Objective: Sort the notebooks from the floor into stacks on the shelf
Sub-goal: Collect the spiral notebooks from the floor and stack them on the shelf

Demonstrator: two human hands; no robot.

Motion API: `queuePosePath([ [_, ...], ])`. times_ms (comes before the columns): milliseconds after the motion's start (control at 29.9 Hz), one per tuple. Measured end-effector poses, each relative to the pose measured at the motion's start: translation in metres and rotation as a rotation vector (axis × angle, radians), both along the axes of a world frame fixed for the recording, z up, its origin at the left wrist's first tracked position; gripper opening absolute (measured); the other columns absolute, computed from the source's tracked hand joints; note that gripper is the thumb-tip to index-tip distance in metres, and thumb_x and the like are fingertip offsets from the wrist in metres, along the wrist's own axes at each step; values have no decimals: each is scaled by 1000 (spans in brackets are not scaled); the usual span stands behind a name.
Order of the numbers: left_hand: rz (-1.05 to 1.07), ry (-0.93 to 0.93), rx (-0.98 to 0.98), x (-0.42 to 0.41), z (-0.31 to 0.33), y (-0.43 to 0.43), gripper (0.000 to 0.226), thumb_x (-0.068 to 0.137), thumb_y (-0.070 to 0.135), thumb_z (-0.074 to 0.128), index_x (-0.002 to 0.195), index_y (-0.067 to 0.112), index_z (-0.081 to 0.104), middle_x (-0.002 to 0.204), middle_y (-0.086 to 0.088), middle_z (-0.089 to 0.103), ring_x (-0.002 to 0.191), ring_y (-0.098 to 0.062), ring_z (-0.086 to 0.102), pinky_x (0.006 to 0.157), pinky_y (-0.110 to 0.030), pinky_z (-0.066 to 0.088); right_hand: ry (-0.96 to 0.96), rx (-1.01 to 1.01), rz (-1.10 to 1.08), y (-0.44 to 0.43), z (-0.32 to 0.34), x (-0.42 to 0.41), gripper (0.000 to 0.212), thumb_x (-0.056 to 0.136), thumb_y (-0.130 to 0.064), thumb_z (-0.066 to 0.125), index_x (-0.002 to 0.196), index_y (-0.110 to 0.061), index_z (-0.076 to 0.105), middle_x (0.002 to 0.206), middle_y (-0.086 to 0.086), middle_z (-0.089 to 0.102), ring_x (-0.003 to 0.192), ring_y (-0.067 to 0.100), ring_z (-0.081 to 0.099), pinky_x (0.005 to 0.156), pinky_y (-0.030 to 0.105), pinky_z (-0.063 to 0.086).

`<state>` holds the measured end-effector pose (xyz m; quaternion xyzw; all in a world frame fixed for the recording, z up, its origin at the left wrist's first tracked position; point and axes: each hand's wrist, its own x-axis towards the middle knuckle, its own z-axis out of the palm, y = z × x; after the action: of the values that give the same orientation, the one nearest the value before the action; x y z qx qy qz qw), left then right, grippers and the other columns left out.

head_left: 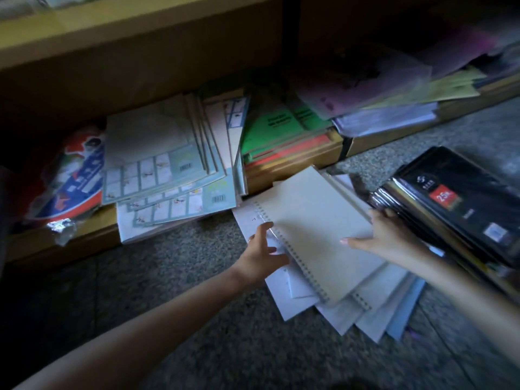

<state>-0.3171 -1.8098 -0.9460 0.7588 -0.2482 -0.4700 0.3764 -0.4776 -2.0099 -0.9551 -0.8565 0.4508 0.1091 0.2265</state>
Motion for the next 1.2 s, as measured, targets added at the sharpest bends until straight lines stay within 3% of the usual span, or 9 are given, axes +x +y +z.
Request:
queuePosePath([
  [100, 175, 245, -106, -3, 2, -6, 60, 87, -10, 54, 139, 7, 30, 120, -9, 48, 85, -12, 57, 64, -11, 46, 37, 41, -16, 2, -3, 3, 109, 53, -67, 75, 137, -8, 38, 140, 22, 34, 129, 35, 40, 103, 38, 39],
  [234, 178, 208, -100, -5, -3, -8, 58, 84, 0, 64, 133, 19, 40, 121, -7, 50, 122, -22, 48, 89, -27, 47, -38, 77, -27, 0, -3, 4, 104, 54, -55, 83, 134, -7, 36, 134, 15, 41, 123, 29, 43, 98, 33, 39],
  [301, 188, 216, -124, -5, -3, -7, 55, 82, 1, 67, 127, 23, 43, 125, -10, 49, 119, -25, 52, 93, -33, 47, -69, 126, -39, -1, -3, 2, 94, 57, -46, 85, 128, -4, 40, 127, 13, 46, 115, 25, 46, 90, 30, 39],
  [435, 301, 334, -290, -11, 3, -6, 49, 85, -7, 60, 124, 19, 45, 99, -4, 55, 86, -20, 61, 82, -30, 54, -79, 200, -79, 1, -6, -3, 80, 51, -50, 86, 108, -6, 52, 111, 8, 58, 96, 22, 58, 76, 31, 46],
  [602, 550, 388, -401, -22, 5, -13, 72, 79, 1, 71, 132, 30, 32, 121, -1, 54, 98, -18, 63, 66, -24, 55, -98, 348, -174, 10, -3, -1, 54, 52, -42, 88, 74, -11, 50, 76, 0, 59, 70, 16, 56, 57, 28, 40],
  [702, 371, 543, -368, -28, 10, -17, 70, 69, 10, 69, 130, 32, 44, 118, -7, 63, 103, -25, 63, 80, -46, 56, -87, 339, -183, 14, -2, -1, 60, 53, -46, 87, 87, -9, 54, 86, 0, 61, 81, 18, 60, 68, 30, 50],
  [803, 194, 596, -390, -35, 12, -11, 87, 70, 4, 66, 133, 52, 28, 123, -4, 60, 110, -28, 60, 84, -65, 47, -100, 359, -209, 11, -5, -4, 76, 49, -48, 87, 102, -11, 48, 97, 0, 57, 91, 19, 57, 77, 32, 48],
  [1003, -85, 259, -415, -38, 22, -6, 108, 88, -14, 49, 135, 49, -25, 146, -9, 39, 98, -19, 63, 57, -26, 54, -196, 512, -233, 8, -4, -14, 79, 57, -39, 87, 118, -13, 44, 114, 3, 55, 102, 20, 55, 85, 33, 47],
  [1204, -85, 229, -644, -12, 63, -8, 108, 72, -17, 51, 146, 41, -3, 152, 11, 25, 133, -8, 40, 102, -35, 45, -514, 682, -276, 23, 20, -20, 84, 53, -54, 73, 124, -19, 44, 112, -4, 62, 101, 11, 60, 84, 26, 47],
])
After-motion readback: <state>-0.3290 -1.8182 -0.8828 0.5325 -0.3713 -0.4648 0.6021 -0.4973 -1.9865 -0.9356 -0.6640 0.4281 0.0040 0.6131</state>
